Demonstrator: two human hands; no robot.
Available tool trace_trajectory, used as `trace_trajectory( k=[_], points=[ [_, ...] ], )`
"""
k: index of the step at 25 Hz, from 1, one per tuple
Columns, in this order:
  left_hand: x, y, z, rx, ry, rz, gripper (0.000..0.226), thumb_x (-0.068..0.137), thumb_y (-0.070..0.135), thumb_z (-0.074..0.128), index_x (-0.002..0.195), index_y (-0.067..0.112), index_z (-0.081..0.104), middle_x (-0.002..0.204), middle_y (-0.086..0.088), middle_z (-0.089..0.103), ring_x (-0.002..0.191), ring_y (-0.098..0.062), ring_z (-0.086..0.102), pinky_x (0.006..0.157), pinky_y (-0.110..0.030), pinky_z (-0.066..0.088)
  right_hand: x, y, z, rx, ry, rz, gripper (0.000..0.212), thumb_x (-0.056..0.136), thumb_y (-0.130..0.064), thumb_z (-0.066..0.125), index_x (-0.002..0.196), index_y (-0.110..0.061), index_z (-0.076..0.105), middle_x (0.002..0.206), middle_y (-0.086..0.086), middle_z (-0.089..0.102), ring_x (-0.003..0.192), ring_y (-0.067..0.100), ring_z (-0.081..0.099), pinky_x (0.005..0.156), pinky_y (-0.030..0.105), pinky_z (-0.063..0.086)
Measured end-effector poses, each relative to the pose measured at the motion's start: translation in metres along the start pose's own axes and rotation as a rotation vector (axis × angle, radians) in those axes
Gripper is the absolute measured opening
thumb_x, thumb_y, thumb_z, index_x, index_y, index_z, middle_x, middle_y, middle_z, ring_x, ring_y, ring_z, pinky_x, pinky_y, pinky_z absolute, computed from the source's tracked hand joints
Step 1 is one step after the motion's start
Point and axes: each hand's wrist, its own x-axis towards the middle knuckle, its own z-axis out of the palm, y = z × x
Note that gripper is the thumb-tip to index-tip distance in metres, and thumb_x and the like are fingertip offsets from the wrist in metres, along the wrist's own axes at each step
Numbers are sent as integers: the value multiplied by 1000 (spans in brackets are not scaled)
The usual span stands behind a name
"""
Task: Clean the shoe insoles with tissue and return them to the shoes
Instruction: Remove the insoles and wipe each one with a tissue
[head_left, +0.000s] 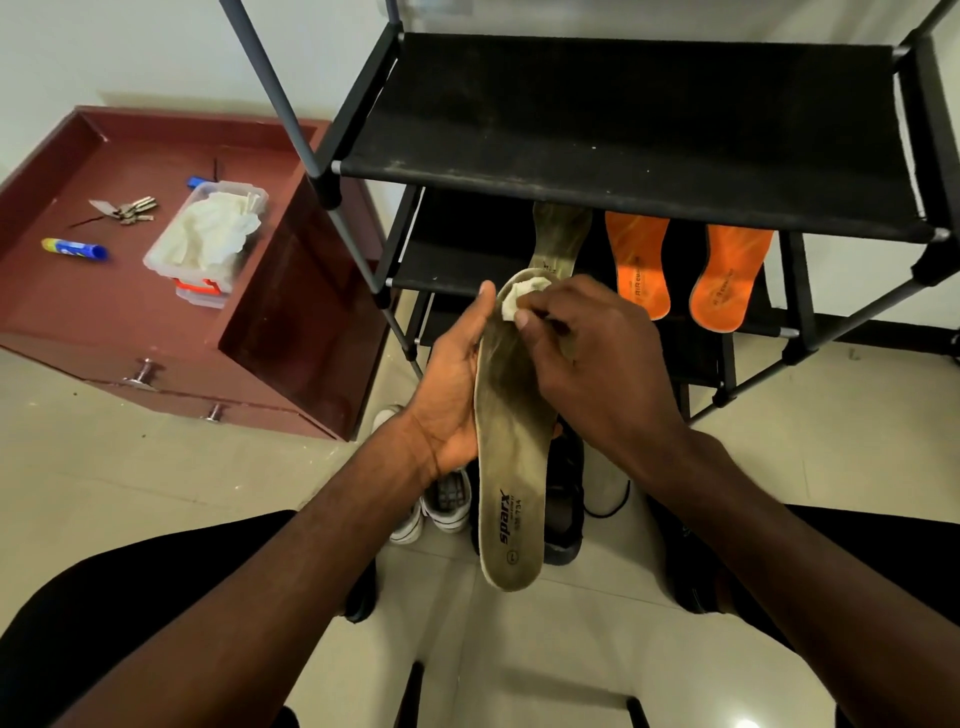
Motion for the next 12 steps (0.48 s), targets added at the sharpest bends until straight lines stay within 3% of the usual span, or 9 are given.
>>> trace_trajectory(
  k=[3, 7, 10, 12],
  points=[
    [1, -3, 0, 7, 3, -23, 68, 106, 64, 39, 152, 15, 50, 132, -14, 65, 124, -31, 59, 112, -54, 41, 3, 2, -3, -10, 13, 32, 18, 96, -20, 70, 112, -15, 77, 108, -1, 71, 98, 12, 66, 86, 34, 57],
    [0, -4, 3, -24, 35, -25, 62, 107, 62, 37, 137, 15, 62, 124, -11, 69, 117, -26, 65, 107, -46, 47, -1, -6, -3, 35, -16, 97, 13, 89, -16, 78, 102, -16, 79, 102, -4, 74, 90, 6, 67, 82, 20, 55],
    [-1, -1, 1, -16, 58, -10, 67, 106, 62, 38, 141, 10, 61, 127, -12, 66, 120, -26, 63, 113, -44, 44, -9, -15, -4, 39, -133, 9, 9, 88, -18, 78, 96, -20, 80, 92, -9, 74, 83, 4, 66, 76, 28, 57],
    [-2, -1, 3, -15, 47, -9, 64, 107, 62, 36, 134, 12, 66, 118, -11, 71, 112, -24, 68, 103, -42, 53, -6, -10, -8, -100, -107, -47, 9, 88, -25, 77, 97, -23, 80, 93, -8, 74, 87, 11, 64, 75, 36, 55]
  ],
)
